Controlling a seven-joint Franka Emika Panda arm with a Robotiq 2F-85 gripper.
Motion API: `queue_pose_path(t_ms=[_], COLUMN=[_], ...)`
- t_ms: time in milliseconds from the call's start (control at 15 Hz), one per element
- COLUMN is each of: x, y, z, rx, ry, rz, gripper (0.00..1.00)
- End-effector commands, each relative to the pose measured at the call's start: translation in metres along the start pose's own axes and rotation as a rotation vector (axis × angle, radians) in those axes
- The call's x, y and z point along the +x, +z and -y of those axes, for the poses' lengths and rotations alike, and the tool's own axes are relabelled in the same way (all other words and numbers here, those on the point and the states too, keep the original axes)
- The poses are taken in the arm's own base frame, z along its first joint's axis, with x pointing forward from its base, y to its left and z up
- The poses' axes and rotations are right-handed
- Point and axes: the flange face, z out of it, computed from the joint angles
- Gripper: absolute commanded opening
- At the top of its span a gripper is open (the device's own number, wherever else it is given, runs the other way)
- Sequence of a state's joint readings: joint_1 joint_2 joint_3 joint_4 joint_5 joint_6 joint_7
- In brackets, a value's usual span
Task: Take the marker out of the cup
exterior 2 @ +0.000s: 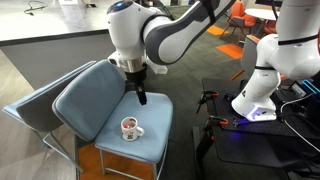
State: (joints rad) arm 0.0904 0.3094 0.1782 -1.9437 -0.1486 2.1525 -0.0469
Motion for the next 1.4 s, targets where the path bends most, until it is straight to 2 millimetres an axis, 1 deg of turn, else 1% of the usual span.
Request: queue_pose_path(t_ms=[0, 200, 400, 600, 667, 800, 1000, 1067, 1200, 1267, 1333], x=[0.009, 0.026, 0.041, 0.053, 0.055, 0.06, 0.063, 0.064, 0.066, 0.068, 0.069], y=[0.034, 0.075, 0.117, 0.149, 0.157, 0.166, 0.176, 0.178, 0.182, 0.184, 0.186], z=[-0.01, -0.024, -0.035, -0.039, -0.04, -0.039, -0.037, -0.037, -0.039, -0.042, -0.044], rx=[-0.042, -0.022, 0.024, 0.078, 0.094, 0.103, 0.104, 0.106, 0.115, 0.118, 0.126], ry=[-0.133, -0.218, -0.242, -0.243, -0.245, -0.266, -0.321, -0.337, -0.372, -0.389, -0.403], rz=[-0.054, -0.133, -0.213, -0.25, -0.258, -0.271, -0.273, -0.274, -0.276, -0.278, -0.28], gripper=[1.0, 1.0, 1.0, 1.0, 1.0, 1.0, 0.93, 0.87, 0.84, 0.8, 0.79])
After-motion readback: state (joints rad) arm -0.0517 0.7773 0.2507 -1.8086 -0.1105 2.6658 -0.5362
